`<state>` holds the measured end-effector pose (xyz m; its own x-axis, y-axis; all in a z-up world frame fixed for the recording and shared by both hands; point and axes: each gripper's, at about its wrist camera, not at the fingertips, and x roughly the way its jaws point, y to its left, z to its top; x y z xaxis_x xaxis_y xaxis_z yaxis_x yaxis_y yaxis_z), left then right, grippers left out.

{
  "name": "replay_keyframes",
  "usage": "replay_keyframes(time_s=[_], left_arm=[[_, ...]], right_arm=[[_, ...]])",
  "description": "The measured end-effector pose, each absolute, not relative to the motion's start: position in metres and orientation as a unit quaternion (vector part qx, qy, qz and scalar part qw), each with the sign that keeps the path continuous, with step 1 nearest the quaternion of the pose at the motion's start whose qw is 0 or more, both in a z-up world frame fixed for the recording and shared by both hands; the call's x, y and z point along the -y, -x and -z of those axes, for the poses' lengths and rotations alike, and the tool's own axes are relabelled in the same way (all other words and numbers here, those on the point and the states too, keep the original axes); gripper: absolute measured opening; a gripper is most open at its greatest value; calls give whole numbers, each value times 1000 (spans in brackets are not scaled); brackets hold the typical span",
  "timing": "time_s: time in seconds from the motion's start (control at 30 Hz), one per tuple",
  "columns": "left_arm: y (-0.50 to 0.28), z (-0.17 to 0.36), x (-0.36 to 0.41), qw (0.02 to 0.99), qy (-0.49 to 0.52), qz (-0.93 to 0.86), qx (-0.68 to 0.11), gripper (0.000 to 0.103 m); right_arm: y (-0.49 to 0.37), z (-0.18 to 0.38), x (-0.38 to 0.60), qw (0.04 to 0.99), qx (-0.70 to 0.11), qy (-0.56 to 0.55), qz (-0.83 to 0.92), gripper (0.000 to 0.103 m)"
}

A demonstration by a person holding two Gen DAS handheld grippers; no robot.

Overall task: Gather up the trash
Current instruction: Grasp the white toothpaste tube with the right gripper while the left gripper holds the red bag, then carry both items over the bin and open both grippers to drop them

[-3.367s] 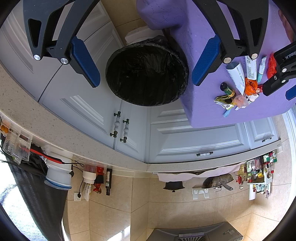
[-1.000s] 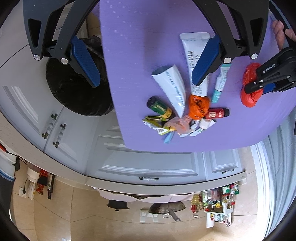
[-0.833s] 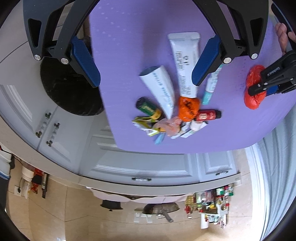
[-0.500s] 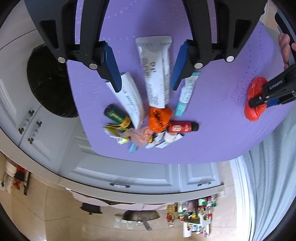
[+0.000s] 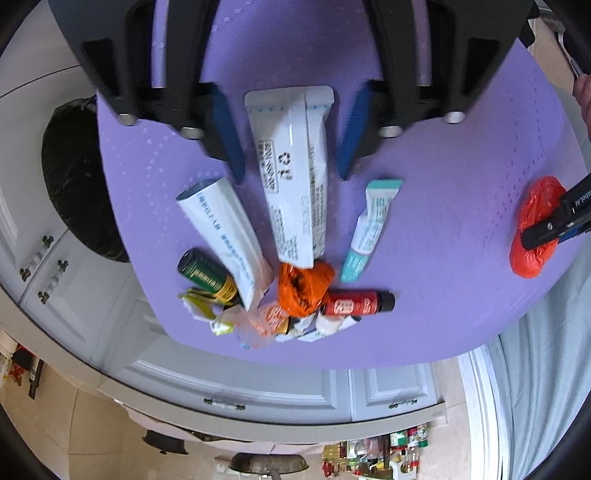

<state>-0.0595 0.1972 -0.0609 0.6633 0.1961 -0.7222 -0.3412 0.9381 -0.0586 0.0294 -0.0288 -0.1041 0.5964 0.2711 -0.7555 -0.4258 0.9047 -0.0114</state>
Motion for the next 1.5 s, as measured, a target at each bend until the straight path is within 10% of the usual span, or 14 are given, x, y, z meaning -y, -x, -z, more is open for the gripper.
replay_keyframes(time_s=[1.5], left_arm=[[-153, 58, 150, 919, -36, 76, -386, 38]], right_arm=[[-125, 94, 289, 942, -332, -7, 39, 39]])
